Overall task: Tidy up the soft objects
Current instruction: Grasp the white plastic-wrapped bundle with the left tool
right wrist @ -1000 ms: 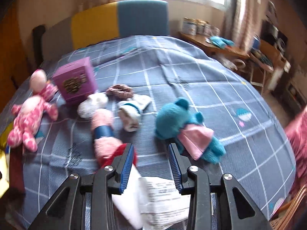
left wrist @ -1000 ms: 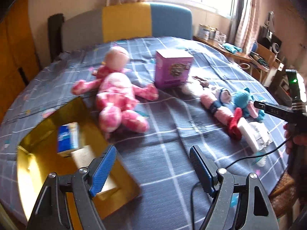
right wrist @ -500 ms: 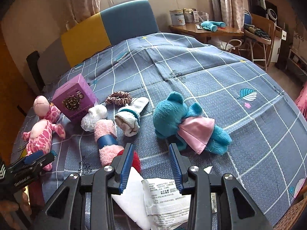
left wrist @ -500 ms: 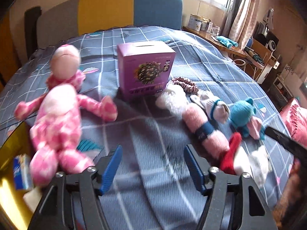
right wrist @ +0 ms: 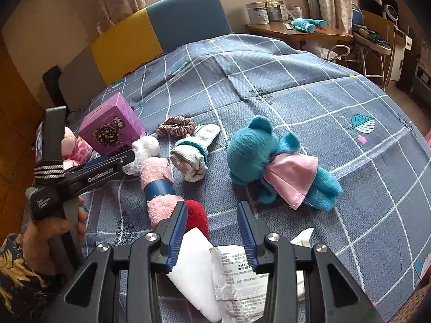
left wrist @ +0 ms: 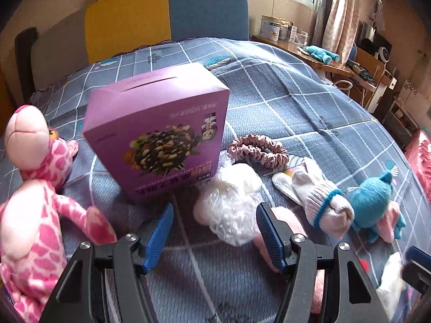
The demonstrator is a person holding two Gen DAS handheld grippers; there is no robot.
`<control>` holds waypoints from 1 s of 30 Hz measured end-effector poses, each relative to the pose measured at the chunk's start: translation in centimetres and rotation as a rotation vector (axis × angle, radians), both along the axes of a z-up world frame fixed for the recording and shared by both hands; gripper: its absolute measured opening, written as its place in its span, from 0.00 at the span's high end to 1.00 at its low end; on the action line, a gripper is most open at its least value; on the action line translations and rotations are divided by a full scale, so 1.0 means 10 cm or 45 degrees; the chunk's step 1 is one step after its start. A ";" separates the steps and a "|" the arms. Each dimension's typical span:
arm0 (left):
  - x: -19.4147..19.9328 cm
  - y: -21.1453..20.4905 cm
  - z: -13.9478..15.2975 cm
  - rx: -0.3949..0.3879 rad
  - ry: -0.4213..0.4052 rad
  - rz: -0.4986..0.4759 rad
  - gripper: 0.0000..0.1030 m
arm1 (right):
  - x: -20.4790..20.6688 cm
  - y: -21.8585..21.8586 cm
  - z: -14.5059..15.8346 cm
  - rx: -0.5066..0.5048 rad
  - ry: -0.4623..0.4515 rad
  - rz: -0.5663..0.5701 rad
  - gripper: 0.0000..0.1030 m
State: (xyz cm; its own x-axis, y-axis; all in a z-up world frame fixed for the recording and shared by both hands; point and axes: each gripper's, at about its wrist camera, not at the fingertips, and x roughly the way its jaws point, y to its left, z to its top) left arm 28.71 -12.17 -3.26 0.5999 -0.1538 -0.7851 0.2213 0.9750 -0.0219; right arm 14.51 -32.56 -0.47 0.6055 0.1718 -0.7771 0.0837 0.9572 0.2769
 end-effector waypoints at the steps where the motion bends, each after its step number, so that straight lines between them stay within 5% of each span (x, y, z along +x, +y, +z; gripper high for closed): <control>1: 0.03 -0.02 -0.02 0.016 -0.007 0.005 0.37 | 0.00 0.00 -0.01 0.006 0.002 0.007 0.63; 6: 0.16 -0.11 -0.20 0.061 0.004 0.009 0.40 | 0.01 0.04 -0.01 0.007 0.005 0.030 0.63; 7: 0.18 -0.14 -0.24 0.067 0.021 -0.003 0.53 | 0.01 0.05 -0.01 0.003 0.003 0.033 0.63; 12: 0.11 -0.13 -0.27 0.013 0.031 -0.025 0.74 | -0.02 0.04 0.02 -0.012 -0.027 0.028 0.63; 21: -0.49 0.20 0.07 -0.074 -0.006 -0.054 0.75 | -0.03 0.07 0.05 -0.037 -0.054 0.038 0.63; 30: -1.38 0.47 -0.04 -0.050 0.055 -0.093 0.75 | -0.04 0.16 0.11 -0.017 -0.072 0.119 0.63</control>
State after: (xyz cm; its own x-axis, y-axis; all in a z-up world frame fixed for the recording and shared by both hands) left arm 14.90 -7.42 -3.64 0.5518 -0.2272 -0.8024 0.2901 0.9544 -0.0708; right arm 14.16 -30.91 0.60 0.6300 0.2193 -0.7450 -0.0213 0.9638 0.2657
